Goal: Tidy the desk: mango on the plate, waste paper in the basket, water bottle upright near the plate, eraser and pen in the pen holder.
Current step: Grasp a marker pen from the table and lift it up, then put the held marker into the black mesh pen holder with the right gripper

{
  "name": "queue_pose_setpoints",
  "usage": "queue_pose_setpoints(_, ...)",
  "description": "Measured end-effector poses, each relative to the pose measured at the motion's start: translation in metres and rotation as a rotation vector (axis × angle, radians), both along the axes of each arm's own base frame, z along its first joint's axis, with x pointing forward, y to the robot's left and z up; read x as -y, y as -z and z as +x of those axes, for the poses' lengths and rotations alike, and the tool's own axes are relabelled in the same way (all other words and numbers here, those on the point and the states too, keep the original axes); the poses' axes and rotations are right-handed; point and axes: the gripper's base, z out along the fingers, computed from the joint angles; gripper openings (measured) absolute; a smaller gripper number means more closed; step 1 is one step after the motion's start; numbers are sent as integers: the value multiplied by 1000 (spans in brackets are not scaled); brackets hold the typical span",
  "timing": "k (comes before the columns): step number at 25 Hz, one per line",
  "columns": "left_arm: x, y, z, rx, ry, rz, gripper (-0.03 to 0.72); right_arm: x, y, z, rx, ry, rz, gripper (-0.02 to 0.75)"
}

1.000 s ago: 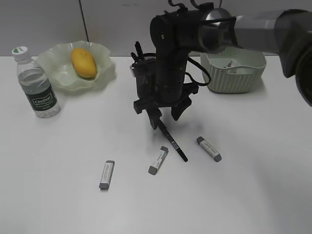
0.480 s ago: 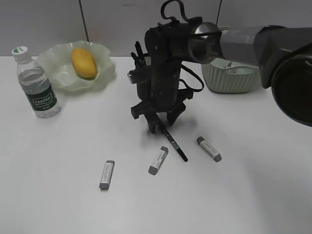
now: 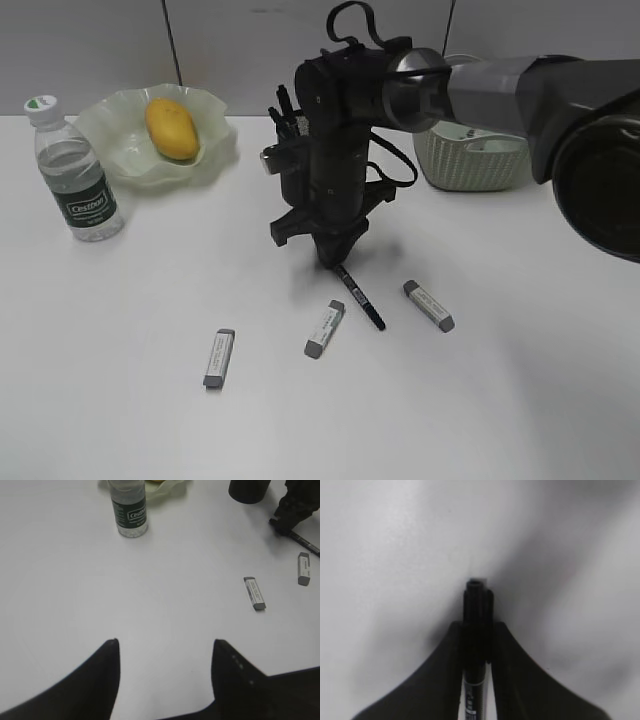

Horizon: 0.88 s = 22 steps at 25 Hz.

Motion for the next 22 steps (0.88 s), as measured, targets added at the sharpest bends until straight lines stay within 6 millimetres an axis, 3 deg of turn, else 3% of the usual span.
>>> queue_pose_setpoints(6, 0, 0, 0, 0, 0, 0, 445, -4, -26, 5, 43, -55, 24, 145)
queue_pose_setpoints(12, 0, 0, 0, 0, 0, 0, 444, 1, -95, -2, 122, -100, 78, 145)
queue_pose_setpoints(16, 0, 0, 0, 0, 0, 0, 444, 15, -144, -18, 196, -107, 124, 145)
queue_pose_setpoints(22, 0, 0, 0, 0, 0, 0, 444, 44, -177, -50, 438, -124, 225, 145)
